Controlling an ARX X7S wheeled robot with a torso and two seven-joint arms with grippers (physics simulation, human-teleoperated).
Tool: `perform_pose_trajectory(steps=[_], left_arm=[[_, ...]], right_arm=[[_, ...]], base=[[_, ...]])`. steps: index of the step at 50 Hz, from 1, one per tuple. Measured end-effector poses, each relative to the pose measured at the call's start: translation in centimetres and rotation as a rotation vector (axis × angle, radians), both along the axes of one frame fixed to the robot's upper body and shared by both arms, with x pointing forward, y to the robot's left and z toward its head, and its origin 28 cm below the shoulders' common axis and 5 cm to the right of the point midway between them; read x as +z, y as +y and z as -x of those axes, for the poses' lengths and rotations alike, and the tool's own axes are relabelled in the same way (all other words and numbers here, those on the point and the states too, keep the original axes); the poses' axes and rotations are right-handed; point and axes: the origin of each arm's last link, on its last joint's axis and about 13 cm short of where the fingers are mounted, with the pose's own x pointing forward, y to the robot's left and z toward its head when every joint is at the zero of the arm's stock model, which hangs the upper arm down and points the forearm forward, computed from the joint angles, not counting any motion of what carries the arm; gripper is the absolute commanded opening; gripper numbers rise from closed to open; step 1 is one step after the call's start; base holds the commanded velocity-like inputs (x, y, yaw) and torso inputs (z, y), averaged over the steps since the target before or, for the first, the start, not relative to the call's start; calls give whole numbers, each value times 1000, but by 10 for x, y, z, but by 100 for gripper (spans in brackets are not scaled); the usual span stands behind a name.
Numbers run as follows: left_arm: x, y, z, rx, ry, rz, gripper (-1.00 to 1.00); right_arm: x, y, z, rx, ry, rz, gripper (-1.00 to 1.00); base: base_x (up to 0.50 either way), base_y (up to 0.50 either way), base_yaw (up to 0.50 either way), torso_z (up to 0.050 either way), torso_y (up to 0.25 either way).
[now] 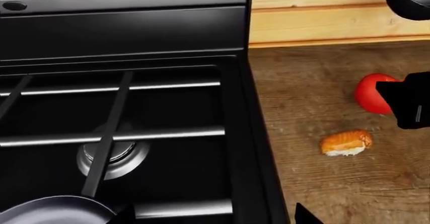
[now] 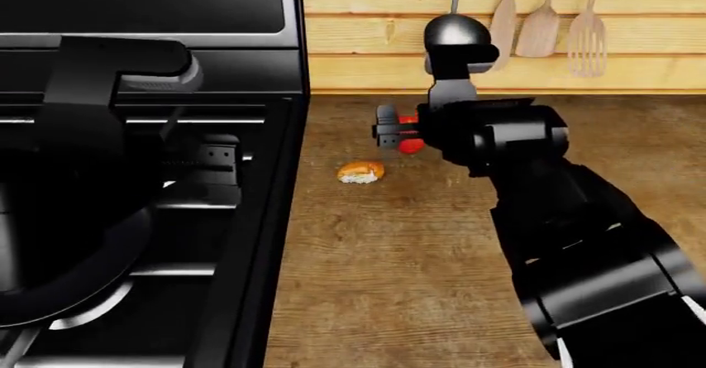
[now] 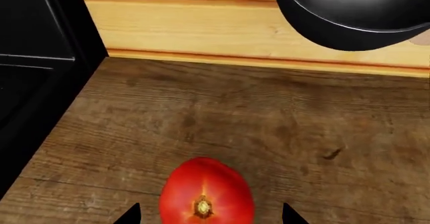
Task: Place both pans onto different burners. Then place the tomato and the sushi on different pans.
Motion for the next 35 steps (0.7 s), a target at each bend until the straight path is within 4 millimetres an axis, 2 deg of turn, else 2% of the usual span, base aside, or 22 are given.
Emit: perform_pose_trajectory(steps=[6,17,26,27,35], left_arm=[[-1,0,0,-10,-1,-12,100],[-3,-1,0,-24,-4,-44,100],[-2,-1,0,-25,-7,-46,100],[-2,-1,0,-25,-7,-46,100],[-2,-1,0,-24,-11,-47,100]], right_arm=[[5,0,-2,4,-29,-11,100],[6,0,-3,9,-52,-15,100],[2,0,-2,16,-41,-13,100],[2,0,-2,17,-39,-13,-100],[2,-1,-2,12,-40,-13,-100]], base=[[0,0,0,0,-18],[0,0,0,0,-240],[0,0,0,0,0],[0,0,0,0,0],[0,0,0,0,0]])
